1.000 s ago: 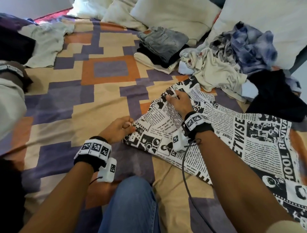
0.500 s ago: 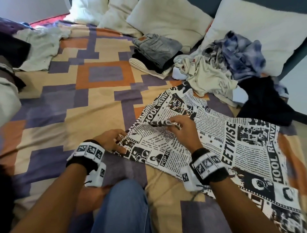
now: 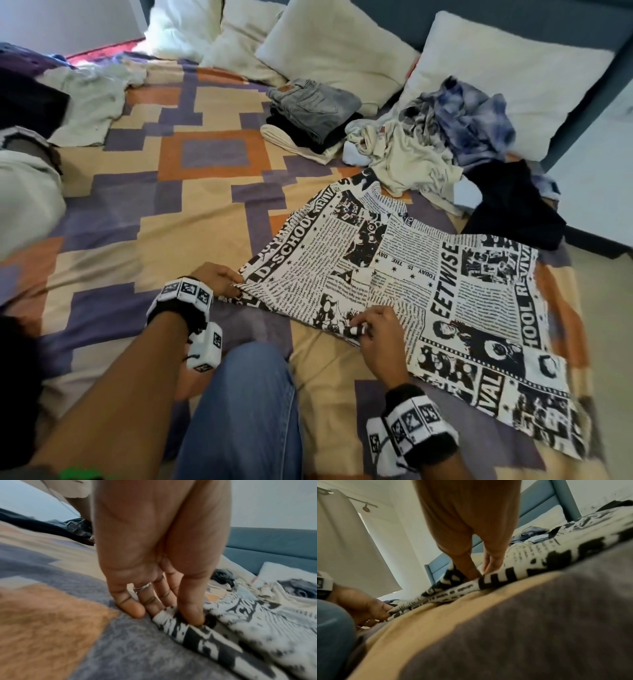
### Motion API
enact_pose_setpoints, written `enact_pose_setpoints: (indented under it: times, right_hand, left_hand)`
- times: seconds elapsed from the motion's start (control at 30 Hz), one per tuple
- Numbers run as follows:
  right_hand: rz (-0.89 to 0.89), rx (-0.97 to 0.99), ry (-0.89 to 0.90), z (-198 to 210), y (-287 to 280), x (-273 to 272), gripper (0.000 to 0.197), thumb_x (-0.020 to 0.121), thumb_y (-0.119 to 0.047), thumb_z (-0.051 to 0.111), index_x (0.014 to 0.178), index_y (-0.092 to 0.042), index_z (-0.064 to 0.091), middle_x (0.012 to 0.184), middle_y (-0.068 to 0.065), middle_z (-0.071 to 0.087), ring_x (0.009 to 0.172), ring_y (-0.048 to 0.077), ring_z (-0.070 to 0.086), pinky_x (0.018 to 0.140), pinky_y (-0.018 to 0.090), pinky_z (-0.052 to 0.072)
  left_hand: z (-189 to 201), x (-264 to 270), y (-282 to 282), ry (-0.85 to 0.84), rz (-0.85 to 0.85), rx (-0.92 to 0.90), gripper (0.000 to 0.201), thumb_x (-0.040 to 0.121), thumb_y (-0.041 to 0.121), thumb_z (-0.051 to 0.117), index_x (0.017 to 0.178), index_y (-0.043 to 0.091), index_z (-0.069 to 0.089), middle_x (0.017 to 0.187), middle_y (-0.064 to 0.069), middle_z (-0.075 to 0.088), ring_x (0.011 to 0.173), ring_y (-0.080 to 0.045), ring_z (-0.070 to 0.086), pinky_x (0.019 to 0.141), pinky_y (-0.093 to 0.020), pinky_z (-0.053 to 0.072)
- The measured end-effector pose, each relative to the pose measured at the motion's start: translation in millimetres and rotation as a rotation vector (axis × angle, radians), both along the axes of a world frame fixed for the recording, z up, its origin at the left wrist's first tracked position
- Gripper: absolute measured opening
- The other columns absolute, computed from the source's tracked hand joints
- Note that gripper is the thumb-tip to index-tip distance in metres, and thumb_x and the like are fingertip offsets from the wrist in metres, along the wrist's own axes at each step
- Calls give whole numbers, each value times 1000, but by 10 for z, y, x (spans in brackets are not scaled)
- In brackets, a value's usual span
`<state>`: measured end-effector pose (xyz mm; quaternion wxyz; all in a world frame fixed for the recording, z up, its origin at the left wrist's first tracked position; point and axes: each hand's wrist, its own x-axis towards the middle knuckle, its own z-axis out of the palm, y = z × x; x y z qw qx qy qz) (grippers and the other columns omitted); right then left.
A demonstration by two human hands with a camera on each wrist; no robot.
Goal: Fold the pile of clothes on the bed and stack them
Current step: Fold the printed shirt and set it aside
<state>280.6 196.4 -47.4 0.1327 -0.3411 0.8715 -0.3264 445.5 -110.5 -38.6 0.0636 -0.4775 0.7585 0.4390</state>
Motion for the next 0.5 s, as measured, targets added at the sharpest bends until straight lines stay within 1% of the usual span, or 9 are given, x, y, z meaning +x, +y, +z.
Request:
enact_pose_setpoints:
  times: [0.07,0.1,0.17,0.23,0.27,0.3,0.37,0.43,0.5]
  right_hand:
    - [61,31,-61,59,-4,13,39,76,21,54,86,-11,74,111,-2,44,106,14,47,78,10,35]
    - [71,30,-75,77,-6,2,40,77,22,52,87,-11,74,113,0,46,109,16,47,81,11,35]
    - [5,-25,-65,138,-16,-62,43,82,20,49,98,-14,71,118,3,54,112,14,51,93,17,41]
    - [-99,-112,-69,209,-95,-183,34,92,9,48,113,-12,65,122,2,59,103,7,55,86,11,44]
    - [-146,-141,-76,245,-160,-255,27,96,1,50,117,-10,63,121,2,61,98,6,57,82,10,45]
    - [-192,-161,-86,240,-234,-351,22,98,-6,52,118,-9,61,119,4,63,96,9,59,84,15,48]
    - [-293,-164,-186,204,-419,-568,22,97,-19,58,116,-7,60,108,8,66,95,20,64,86,34,56]
    - [-380,-142,-349,139,-588,-726,31,94,-33,63,111,-8,59,96,7,65,86,23,65,82,42,57]
    - [-378,-82,-466,67,-719,-834,32,88,-43,68,86,-13,58,77,2,56,67,20,55,73,36,52]
  left_hand:
    - [73,-12,35,-22,52,63,27,81,-3,65,89,22,73,59,0,58,52,-16,43,48,-20,34]
    - [48,4,10,-20,93,98,30,83,-3,60,92,22,73,51,1,49,49,-15,34,47,-19,27]
    - [7,35,7,10,152,190,29,91,2,53,100,20,73,54,1,43,53,-15,30,52,-21,24]
    - [-14,95,30,90,254,302,25,100,22,49,107,17,72,71,0,55,62,-15,39,57,-25,26]
    - [-31,105,33,112,302,330,33,100,37,48,105,16,73,78,0,61,66,-16,43,60,-26,29]
    - [-105,106,7,119,332,340,43,95,51,51,101,16,74,79,1,64,68,-16,45,62,-27,30]
    - [-197,84,-47,102,361,322,56,72,65,70,93,13,75,73,-3,64,67,-17,48,63,-28,36]
    - [-265,65,-106,57,332,265,58,51,60,85,87,15,77,85,-12,71,75,-24,57,70,-34,48]
    - [-177,29,-55,54,318,224,31,61,39,90,79,17,78,87,-16,72,76,-27,61,76,-39,53]
